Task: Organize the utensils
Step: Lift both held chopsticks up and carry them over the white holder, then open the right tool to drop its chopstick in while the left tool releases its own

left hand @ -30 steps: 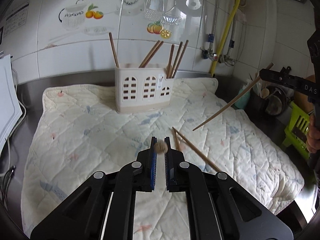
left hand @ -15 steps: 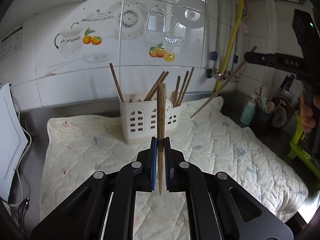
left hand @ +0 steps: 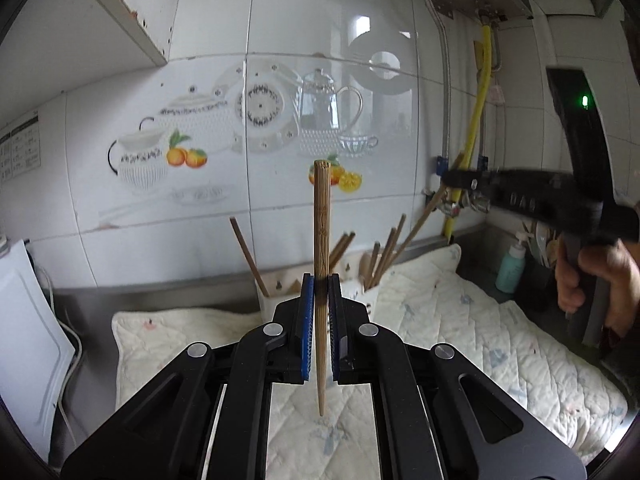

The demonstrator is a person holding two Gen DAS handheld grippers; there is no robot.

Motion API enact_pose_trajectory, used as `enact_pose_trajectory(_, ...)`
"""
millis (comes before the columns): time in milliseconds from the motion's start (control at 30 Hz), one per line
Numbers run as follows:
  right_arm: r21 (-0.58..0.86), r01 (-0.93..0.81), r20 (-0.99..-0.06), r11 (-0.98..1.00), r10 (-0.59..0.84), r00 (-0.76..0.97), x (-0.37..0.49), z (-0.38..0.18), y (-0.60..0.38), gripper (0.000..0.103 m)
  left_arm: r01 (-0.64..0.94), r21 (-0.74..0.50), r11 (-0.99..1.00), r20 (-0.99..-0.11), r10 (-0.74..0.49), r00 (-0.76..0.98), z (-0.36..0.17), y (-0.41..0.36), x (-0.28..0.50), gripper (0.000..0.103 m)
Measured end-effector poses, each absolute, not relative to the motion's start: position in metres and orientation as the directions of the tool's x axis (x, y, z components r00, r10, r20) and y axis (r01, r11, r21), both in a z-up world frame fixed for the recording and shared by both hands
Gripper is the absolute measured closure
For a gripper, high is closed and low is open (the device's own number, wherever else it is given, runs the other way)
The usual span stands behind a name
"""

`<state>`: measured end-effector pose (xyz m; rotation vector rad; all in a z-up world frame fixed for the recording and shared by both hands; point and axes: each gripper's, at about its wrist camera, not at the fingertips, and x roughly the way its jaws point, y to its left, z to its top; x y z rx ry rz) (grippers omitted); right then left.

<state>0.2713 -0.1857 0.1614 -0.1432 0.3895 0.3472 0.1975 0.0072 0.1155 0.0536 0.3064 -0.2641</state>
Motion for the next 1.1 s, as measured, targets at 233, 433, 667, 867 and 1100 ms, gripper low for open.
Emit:
enact_pose_trajectory(233, -0.123, -0.360, -0.398, 0.925, 0.286, 0.872, 0.293, 0.147, -0.175, 0.096, 0.244, 0.037, 0.969, -0.217, -0.230, 0.949, 0.155, 0.002, 0.219, 0.098)
enact_pose_trajectory(433, -0.138, -0.368, -0.385, 0.920, 0.292, 0.875, 0.299, 0.153, -0.173, 0.096, 0.230, 0.051, 0.972, -0.143, -0.221, 0.965, 0.189, -0.001, 0.240, 0.098)
enact_pose_trajectory(667, -0.154, -0.370, -0.336, 0.916, 0.304, 0.892, 0.300, 0.176, -0.176, 0.096, 0.199, 0.062, 0.978, -0.091, -0.193, 0.977, 0.209, -0.008, 0.269, 0.098)
enact_pose_trajectory(867, -0.145, -0.368, -0.318, 0.918, 0.309, 0.896, 0.313, 0.182, -0.176, 0.096, 0.197, 0.040, 0.980, -0.095, -0.193, 0.977, 0.203, -0.009, 0.298, 0.098)
enact_pose_trajectory(1100, -0.135, -0.376, -0.389, 0.917, 0.300, 0.871, 0.335, 0.151, -0.171, 0.096, 0.185, 0.000, 0.983, -0.126, -0.183, 0.975, 0.182, -0.006, 0.326, 0.098)
